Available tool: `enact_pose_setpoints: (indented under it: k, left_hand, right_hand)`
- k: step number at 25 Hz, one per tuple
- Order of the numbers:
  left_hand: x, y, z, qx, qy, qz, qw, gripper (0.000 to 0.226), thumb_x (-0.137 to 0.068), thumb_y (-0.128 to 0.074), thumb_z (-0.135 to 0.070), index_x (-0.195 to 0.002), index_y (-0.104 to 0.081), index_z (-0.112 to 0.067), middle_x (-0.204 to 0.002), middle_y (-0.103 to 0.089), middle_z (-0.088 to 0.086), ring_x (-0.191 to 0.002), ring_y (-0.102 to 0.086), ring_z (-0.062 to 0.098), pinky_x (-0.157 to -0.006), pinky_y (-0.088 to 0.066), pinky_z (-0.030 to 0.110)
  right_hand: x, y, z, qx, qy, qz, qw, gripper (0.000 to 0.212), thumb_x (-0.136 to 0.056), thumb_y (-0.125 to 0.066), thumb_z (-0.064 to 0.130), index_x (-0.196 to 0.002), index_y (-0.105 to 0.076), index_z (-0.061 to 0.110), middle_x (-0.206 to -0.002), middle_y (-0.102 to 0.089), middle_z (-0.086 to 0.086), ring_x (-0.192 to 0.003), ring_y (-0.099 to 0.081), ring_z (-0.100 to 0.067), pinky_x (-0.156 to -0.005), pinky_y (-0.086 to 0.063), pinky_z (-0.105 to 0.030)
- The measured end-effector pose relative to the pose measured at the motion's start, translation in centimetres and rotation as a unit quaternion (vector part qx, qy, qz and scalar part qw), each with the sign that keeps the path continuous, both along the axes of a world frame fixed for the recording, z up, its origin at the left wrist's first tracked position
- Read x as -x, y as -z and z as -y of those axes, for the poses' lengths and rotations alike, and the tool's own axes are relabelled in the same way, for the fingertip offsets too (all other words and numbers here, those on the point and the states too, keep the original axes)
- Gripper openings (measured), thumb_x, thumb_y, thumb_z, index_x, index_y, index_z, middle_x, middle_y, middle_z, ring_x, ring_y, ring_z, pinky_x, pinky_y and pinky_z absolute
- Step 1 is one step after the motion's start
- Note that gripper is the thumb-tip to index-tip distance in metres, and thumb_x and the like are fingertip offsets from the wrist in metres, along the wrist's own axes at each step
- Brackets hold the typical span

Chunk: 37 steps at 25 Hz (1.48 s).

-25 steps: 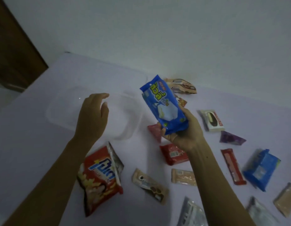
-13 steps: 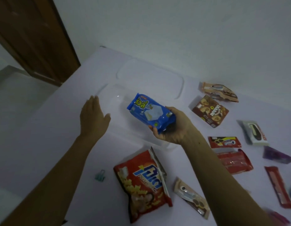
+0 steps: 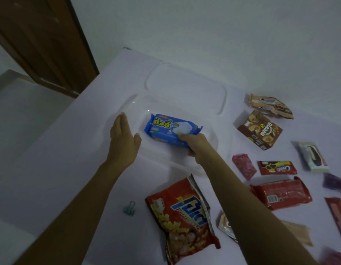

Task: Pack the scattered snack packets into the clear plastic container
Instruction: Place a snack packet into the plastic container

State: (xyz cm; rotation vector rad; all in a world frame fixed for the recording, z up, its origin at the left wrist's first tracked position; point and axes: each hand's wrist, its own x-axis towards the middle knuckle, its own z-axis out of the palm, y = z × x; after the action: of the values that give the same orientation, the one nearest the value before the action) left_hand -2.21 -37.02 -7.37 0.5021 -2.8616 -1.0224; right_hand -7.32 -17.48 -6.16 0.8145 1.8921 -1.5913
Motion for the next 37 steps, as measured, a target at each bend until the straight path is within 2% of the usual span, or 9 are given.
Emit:
enact_pose_setpoints:
  k: [5,9,16,21,25,27,30,33,37]
  left_hand:
    - [0.1,0.3,0.2,-0.006,0.009,-0.012,1.000,0.071,-0.092,-0.049,-0.014,-0.147,-0.005,-0.003,-0.155,-0.009,0.020,-0.141,-0.012,0.037,-0.116,-0.014,0.042]
    - [0.1,0.4,0.2,-0.002,0.014,-0.025,1.000,0.071,-0.090,-0.051,-0.012,-0.146,-0.009,0.000,-0.153,-0.013,0.022,-0.140,-0.016,0.038,-0.115,-0.014,0.042]
    - [0.0,0.6,0.3,-0.002,0.017,-0.034,0.999,0.072,-0.089,-0.052,-0.011,-0.146,-0.009,0.000,-0.153,-0.014,0.022,-0.140,-0.017,0.037,-0.115,-0.015,0.041]
    - [0.2,0.6,0.3,0.000,0.014,-0.025,1.000,0.072,-0.090,-0.052,-0.012,-0.146,-0.008,0.000,-0.153,-0.013,0.023,-0.140,-0.016,0.038,-0.115,-0.014,0.041]
    - [0.2,0.2,0.2,0.015,0.024,-0.016,0.999,0.073,-0.089,-0.053,-0.010,-0.145,-0.008,0.004,-0.152,-0.014,0.026,-0.140,-0.016,0.039,-0.115,-0.012,0.043]
    - [0.3,0.1,0.1,0.018,0.023,-0.012,0.999,0.073,-0.089,-0.053,-0.010,-0.145,-0.008,0.004,-0.152,-0.014,0.027,-0.140,-0.015,0.039,-0.115,-0.012,0.043]
    - [0.6,0.2,0.2,0.026,0.019,-0.015,0.999,0.072,-0.089,-0.053,-0.009,-0.145,-0.010,0.006,-0.151,-0.015,0.029,-0.140,-0.016,0.041,-0.115,-0.013,0.044]
    - [0.6,0.2,0.1,0.025,0.009,-0.005,1.000,0.072,-0.090,-0.052,-0.009,-0.145,-0.009,0.004,-0.151,-0.014,0.029,-0.140,-0.016,0.041,-0.115,-0.013,0.045]
    - [0.8,0.3,0.2,0.027,0.009,0.000,1.000,0.072,-0.090,-0.053,-0.009,-0.146,-0.009,0.003,-0.152,-0.012,0.028,-0.139,-0.016,0.042,-0.114,-0.015,0.046]
  right_hand:
    - [1.7,2.4,1.5,0.052,0.088,-0.018,0.995,0.048,-0.072,-0.079,0.011,-0.111,-0.053,0.001,-0.108,-0.060,-0.014,-0.092,-0.060,-0.027,-0.082,-0.055,-0.037]
    - [3.0,3.8,2.7,0.050,0.105,-0.036,0.993,0.048,-0.065,-0.084,0.021,-0.098,-0.051,0.008,-0.106,-0.062,-0.012,-0.097,-0.063,-0.029,-0.086,-0.056,-0.045]
    - [3.2,3.7,3.8,0.090,0.096,-0.048,0.990,0.075,-0.053,-0.088,0.034,-0.113,-0.054,0.005,-0.110,-0.066,-0.012,-0.095,-0.066,-0.028,-0.083,-0.057,-0.045]
    - [0.3,0.4,1.6,0.093,0.109,-0.042,0.989,0.061,-0.076,-0.076,0.020,-0.123,-0.042,0.001,-0.113,-0.056,-0.015,-0.090,-0.064,-0.025,-0.086,-0.057,-0.041]
    - [-4.1,-4.5,-2.4,-0.016,0.063,-0.202,0.977,0.041,-0.084,-0.065,0.013,-0.122,-0.048,0.011,-0.096,-0.063,-0.007,-0.082,-0.065,-0.022,-0.084,-0.057,-0.044]
    - [-6.0,-6.2,-5.4,-0.134,0.075,-0.314,0.937,0.024,-0.086,-0.060,0.011,-0.109,-0.057,0.017,-0.092,-0.065,0.001,-0.083,-0.066,-0.019,-0.079,-0.058,-0.041]
    - [-8.1,-6.4,-10.8,-0.289,0.142,-0.364,0.874,0.022,-0.085,-0.055,0.003,-0.103,-0.062,0.014,-0.097,-0.065,-0.001,-0.094,-0.063,-0.023,-0.079,-0.051,-0.033]
    - [-10.1,-4.2,-15.9,-0.444,0.075,-0.249,0.857,0.046,-0.077,-0.057,0.000,-0.121,-0.054,0.012,-0.128,-0.048,-0.020,-0.114,-0.049,-0.038,-0.092,-0.042,-0.041]
    - [-11.5,-0.6,-18.8,-0.410,-0.099,-0.015,0.907,0.070,-0.077,-0.066,0.031,-0.137,-0.028,0.038,-0.156,0.005,-0.016,-0.137,-0.011,-0.052,-0.107,-0.024,-0.065]
